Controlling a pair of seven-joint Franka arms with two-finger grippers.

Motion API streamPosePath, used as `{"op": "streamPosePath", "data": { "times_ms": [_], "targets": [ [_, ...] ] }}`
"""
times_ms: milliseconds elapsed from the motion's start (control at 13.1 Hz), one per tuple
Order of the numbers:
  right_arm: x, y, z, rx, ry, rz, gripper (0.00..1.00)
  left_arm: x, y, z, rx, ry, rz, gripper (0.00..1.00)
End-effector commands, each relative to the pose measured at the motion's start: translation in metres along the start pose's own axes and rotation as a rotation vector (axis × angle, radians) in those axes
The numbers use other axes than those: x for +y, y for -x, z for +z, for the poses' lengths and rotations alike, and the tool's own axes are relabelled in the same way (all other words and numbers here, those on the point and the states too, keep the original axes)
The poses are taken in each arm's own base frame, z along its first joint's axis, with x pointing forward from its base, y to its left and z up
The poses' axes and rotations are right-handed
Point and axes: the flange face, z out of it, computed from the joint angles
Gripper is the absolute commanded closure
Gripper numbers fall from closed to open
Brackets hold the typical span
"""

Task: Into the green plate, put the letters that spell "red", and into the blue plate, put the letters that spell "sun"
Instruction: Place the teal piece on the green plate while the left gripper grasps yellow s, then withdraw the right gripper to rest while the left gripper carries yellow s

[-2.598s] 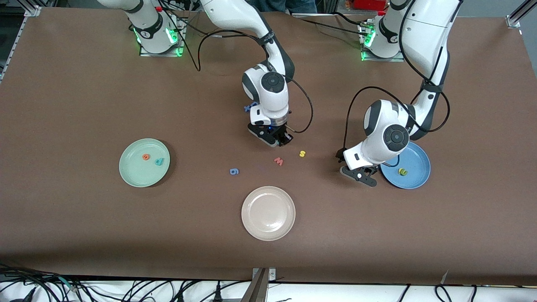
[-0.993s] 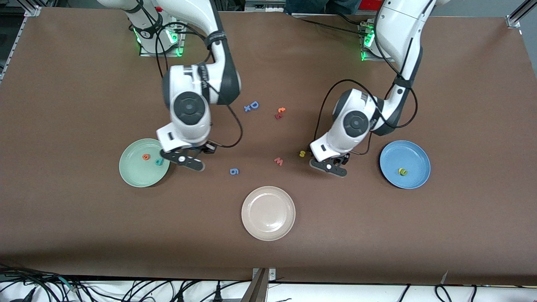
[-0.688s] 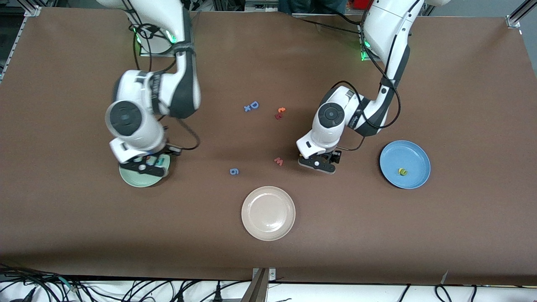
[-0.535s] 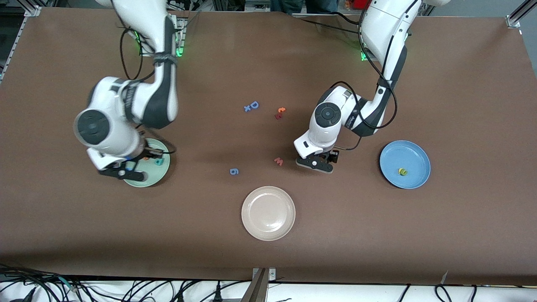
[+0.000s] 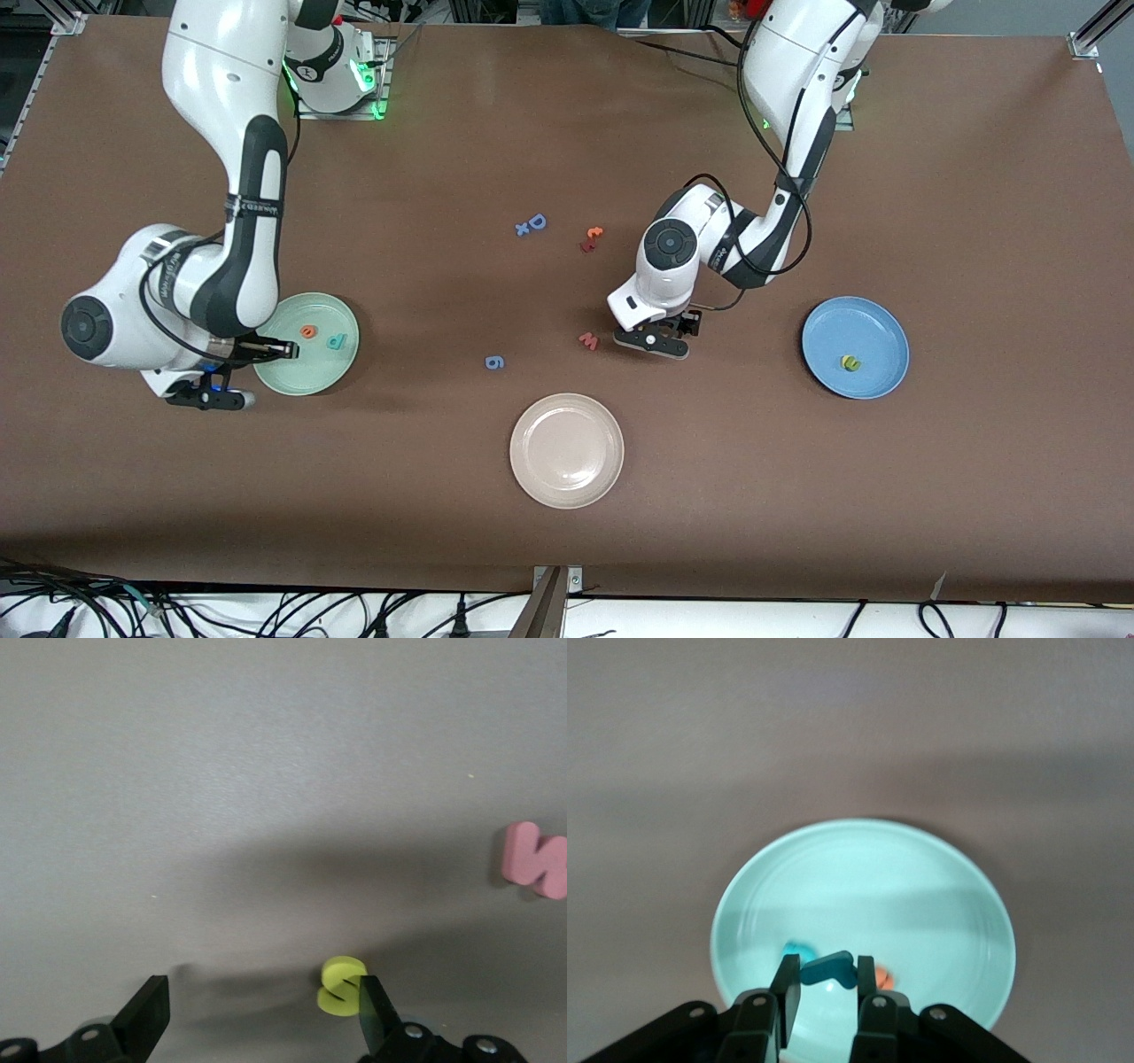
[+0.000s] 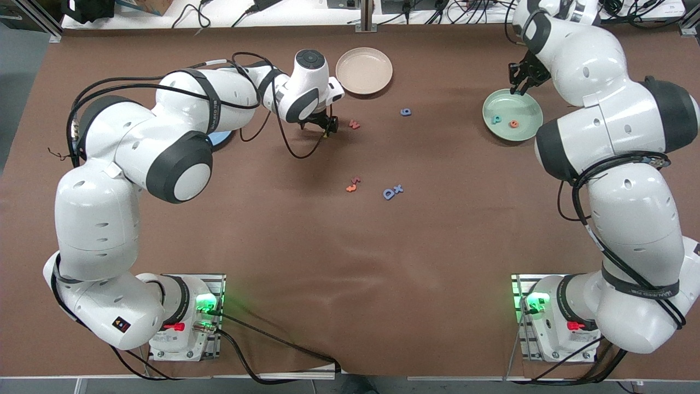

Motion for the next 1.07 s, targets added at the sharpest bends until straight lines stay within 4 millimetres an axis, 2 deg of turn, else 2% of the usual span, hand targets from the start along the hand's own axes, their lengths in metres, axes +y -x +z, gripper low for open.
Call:
{"op": "streamPosePath", "data": {
  "times_ms": [0,153,229,306,382,458,611,688,764,993],
  "targets": [
    [-0.005,-0.010,0.022,0.052,0.045,-0.020,0.75,0.011,-0.004,-0.005,0.015,-0.005,0.002,0.06],
    [0.000,-0.013,0.027,0.061,0.050,-0.012,0.74,0.011,-0.004,-0.003,0.013,-0.004,0.002,0.06],
    [-0.002,-0.012,0.033,0.049,0.046,-0.011,0.57,0.011,-0.004,-0.002,0.011,-0.005,0.003,0.07],
    [-0.004,-0.009,0.036,0.033,0.040,-0.013,0.53,0.011,-0.003,0.002,0.008,-0.007,0.004,0.08],
    [-0.005,-0.006,0.038,0.018,0.038,-0.015,0.29,0.011,-0.002,0.006,0.002,-0.010,0.006,0.09],
    [0.003,-0.002,0.041,-0.002,0.028,0.001,0.03,0.012,-0.002,0.007,0.002,-0.010,0.008,0.11],
    [0.009,-0.003,0.037,-0.005,0.025,0.003,0.01,0.012,-0.002,0.011,0.010,-0.004,0.006,0.11],
    [0.007,-0.007,0.028,0.012,0.031,-0.002,0.01,0.012,-0.002,0.014,0.013,-0.001,0.006,0.11],
    [0.008,-0.013,0.011,0.044,0.040,-0.011,0.01,0.013,-0.003,0.013,0.018,0.000,0.007,0.16],
    [0.001,-0.018,-0.026,0.070,0.046,-0.027,0.01,0.012,-0.003,0.013,0.018,0.000,0.007,0.52]
  ]
}}
